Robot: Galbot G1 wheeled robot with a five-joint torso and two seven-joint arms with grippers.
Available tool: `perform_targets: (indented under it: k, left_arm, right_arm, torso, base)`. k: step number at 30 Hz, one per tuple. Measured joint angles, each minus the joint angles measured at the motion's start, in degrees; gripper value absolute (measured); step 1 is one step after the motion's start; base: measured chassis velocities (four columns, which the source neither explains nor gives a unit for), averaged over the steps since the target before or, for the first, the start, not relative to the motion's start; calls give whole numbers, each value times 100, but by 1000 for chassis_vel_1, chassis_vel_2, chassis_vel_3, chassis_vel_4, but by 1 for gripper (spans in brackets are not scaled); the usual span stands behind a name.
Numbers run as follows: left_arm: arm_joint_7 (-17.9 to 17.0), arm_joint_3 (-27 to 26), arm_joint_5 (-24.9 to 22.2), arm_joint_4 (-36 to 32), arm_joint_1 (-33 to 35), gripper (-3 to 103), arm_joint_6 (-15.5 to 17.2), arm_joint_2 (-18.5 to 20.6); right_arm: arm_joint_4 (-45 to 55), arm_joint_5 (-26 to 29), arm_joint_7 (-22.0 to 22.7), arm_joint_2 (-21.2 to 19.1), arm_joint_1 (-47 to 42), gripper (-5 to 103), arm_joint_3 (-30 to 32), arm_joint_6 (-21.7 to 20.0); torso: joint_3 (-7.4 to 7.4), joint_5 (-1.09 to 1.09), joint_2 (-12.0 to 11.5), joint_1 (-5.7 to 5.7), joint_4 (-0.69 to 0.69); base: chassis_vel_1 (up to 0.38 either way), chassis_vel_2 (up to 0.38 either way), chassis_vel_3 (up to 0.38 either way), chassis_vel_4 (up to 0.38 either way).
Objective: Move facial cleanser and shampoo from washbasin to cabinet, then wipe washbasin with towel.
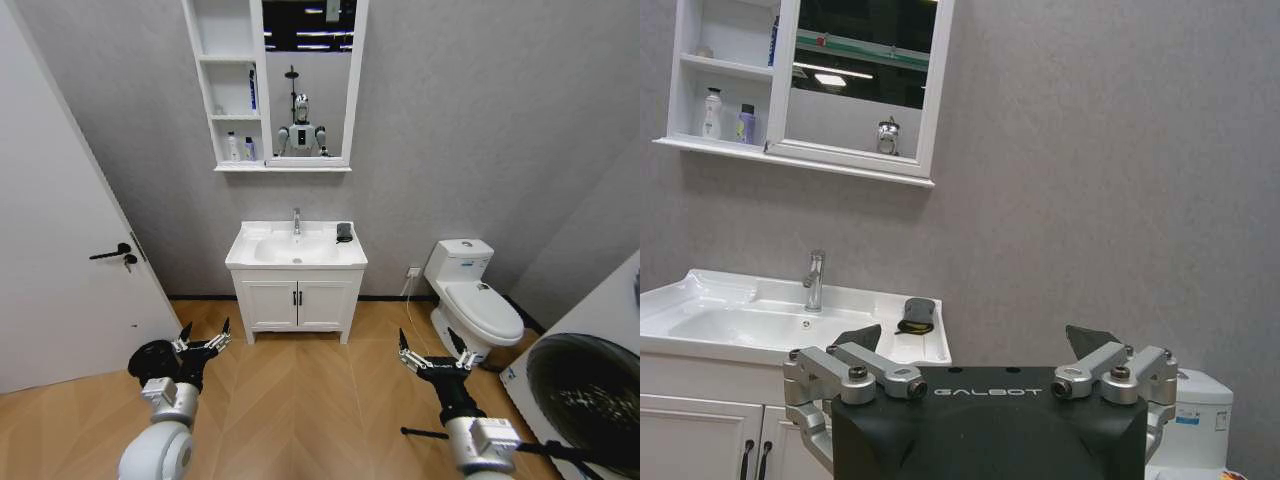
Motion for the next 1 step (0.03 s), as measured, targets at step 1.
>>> perform_targets:
  k: [1]
  left_arm:
    - [0,0,1,1,0,100,0,0]
  right_arm:
    - [0,0,0,0,0,100,0,0]
  torso:
    - [0,0,0,0,0]
  base:
    - [0,0,0,0]
